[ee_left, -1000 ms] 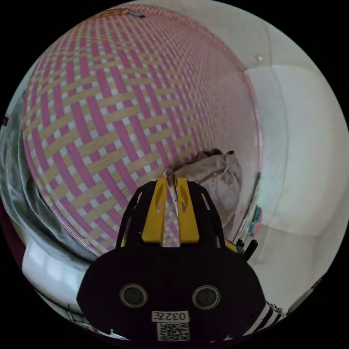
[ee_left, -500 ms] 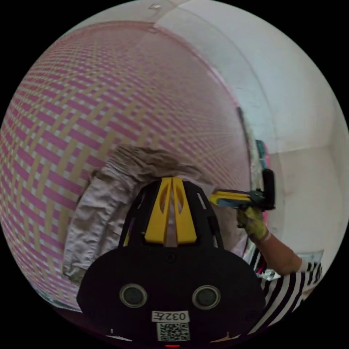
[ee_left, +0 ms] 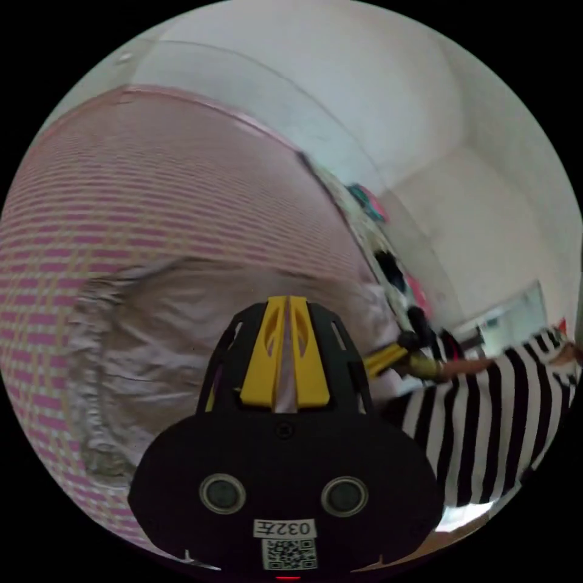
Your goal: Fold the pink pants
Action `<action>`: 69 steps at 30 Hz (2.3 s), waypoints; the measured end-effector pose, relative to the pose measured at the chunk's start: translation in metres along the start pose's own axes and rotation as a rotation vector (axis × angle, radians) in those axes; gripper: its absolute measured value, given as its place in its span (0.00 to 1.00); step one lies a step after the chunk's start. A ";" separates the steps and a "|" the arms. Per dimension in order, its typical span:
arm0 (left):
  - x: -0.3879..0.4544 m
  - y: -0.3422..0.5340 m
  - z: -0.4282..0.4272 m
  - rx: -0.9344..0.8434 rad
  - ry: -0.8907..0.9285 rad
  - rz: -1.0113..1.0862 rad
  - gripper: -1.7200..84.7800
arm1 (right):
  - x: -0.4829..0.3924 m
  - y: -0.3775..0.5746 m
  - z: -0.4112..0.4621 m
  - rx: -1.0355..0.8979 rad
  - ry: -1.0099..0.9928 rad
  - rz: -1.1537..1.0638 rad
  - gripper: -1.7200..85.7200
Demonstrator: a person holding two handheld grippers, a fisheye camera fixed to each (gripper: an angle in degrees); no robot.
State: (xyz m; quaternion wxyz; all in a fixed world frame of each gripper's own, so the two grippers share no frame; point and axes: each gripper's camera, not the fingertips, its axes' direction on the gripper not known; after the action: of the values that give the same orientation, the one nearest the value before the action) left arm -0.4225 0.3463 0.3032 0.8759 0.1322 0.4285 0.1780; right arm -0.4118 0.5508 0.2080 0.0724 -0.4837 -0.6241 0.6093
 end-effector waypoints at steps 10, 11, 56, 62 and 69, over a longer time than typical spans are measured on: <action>0.054 0.074 0.133 -0.495 -0.251 0.407 0.10 | 0.007 0.003 -0.011 0.180 -0.166 0.168 0.10; 0.053 0.074 0.135 -0.500 -0.282 0.425 0.09 | 0.008 0.003 -0.010 0.182 -0.180 0.178 0.10; -0.229 0.005 0.103 -0.496 0.040 -0.002 0.01 | -0.352 0.077 0.181 0.147 0.406 -0.139 0.06; -0.288 0.028 0.092 -0.406 -0.295 -0.148 0.01 | -0.413 0.106 0.146 0.188 0.251 -0.039 0.03; -0.323 0.058 0.088 -0.286 -0.325 -0.167 0.01 | -0.473 0.127 0.181 -0.167 0.068 -0.143 0.01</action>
State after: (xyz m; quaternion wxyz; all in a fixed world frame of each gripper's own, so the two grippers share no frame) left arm -0.5478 0.2539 0.6055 0.9549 -0.0021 0.2616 0.1404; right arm -0.2228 0.0723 0.2939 0.0962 -0.4627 -0.7028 0.5317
